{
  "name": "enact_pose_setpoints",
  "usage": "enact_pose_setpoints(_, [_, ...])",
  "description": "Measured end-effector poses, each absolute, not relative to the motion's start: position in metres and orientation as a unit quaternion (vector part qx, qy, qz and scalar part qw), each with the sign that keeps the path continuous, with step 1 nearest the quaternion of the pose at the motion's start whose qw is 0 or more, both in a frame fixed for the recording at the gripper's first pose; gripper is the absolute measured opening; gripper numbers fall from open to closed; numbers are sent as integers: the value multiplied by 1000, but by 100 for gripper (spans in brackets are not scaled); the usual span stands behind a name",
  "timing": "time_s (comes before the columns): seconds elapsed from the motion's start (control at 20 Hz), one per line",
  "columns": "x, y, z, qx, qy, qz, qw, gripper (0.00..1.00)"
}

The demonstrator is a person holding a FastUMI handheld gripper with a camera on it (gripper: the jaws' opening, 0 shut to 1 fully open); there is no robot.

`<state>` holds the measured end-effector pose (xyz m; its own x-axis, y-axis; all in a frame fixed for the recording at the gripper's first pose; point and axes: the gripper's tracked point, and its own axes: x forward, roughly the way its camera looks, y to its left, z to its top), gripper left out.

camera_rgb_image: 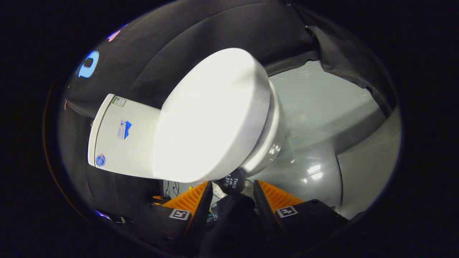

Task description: Open the toilet lid.

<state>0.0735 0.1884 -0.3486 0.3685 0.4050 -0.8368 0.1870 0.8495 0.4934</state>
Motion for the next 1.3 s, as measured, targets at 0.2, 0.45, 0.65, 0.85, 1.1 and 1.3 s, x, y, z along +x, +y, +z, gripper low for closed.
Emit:
enact_pose_setpoints(0.2, [79,183,-357,249,560,69,787,28])
enact_pose_setpoints(0.45, [81,178,-361,268,568,75,774,16])
enact_pose_setpoints(0.65, [81,178,-352,308,567,75,760,5])
enact_pose_setpoints(0.85, [77,177,-352,268,572,82,770,5])
enact_pose_setpoints(1.1, [75,187,-344,252,570,93,777,5])
enact_pose_setpoints(1.3, [79,192,-325,300,553,107,770,5])
